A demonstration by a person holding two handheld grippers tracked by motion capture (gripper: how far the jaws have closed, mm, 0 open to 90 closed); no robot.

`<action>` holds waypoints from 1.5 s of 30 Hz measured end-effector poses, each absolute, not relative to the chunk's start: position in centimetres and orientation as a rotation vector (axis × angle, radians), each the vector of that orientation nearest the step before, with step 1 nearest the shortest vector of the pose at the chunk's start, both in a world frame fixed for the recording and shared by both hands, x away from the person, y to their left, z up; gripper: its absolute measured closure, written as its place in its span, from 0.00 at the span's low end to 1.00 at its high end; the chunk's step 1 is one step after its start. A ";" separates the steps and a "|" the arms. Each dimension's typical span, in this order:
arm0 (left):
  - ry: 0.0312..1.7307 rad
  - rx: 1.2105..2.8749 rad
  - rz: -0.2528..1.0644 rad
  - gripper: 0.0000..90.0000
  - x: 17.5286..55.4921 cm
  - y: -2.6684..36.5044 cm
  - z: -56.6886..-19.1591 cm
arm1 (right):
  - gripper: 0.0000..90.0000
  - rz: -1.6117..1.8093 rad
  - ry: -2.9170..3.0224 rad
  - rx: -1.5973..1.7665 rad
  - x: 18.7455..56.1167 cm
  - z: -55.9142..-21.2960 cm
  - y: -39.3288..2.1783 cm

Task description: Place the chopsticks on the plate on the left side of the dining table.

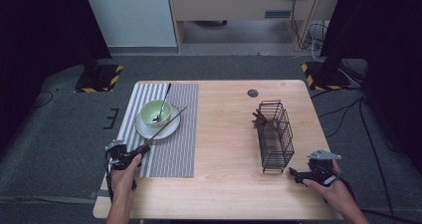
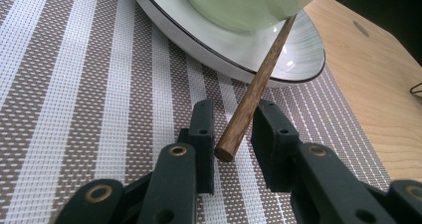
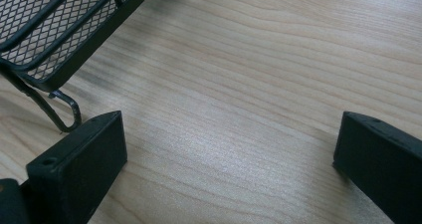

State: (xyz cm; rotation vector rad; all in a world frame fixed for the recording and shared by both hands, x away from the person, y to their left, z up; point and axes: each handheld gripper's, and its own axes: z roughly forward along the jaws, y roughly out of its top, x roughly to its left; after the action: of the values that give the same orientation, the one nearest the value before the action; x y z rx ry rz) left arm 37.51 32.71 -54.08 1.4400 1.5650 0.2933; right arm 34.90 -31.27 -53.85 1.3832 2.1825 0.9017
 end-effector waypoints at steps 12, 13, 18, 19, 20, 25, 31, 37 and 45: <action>1.562 1.454 0.301 0.79 37.7 32.6 -54.1 | 0.00 0.901 2.182 1.384 34.9 -53.8 -31.3; 1.561 1.457 0.303 0.79 37.7 32.6 -54.1 | 0.00 0.901 2.182 1.384 34.9 -53.8 -31.3; 1.556 1.461 0.301 0.79 37.8 32.5 -54.1 | 0.00 0.901 2.182 1.384 34.9 -53.8 -31.3; 1.557 1.461 0.299 0.79 37.8 32.4 -54.1 | 0.00 0.901 2.182 1.384 34.9 -53.8 -31.3; 1.556 1.462 0.299 0.79 37.8 32.4 -54.1 | 0.00 0.901 2.182 1.381 34.9 -53.8 -31.3; 1.551 1.469 0.303 0.77 37.9 32.3 -54.0 | 0.00 0.901 2.183 1.379 34.9 -53.9 -31.3; 1.556 1.473 0.332 0.67 37.8 32.4 -54.0 | 0.00 0.901 2.182 1.380 34.9 -53.9 -31.3; 1.549 1.449 0.354 0.55 37.7 32.7 -53.6 | 0.00 0.901 2.183 1.379 34.9 -53.8 -31.3; 1.532 1.423 0.379 0.44 37.4 32.9 -52.9 | 0.00 0.901 2.183 1.380 34.9 -53.8 -31.3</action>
State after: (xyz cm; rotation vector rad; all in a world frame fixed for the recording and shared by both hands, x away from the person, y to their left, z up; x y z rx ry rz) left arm 37.45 32.88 -52.91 1.4226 1.5320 0.3788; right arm 34.90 -31.27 -53.85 1.3797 2.1827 0.9008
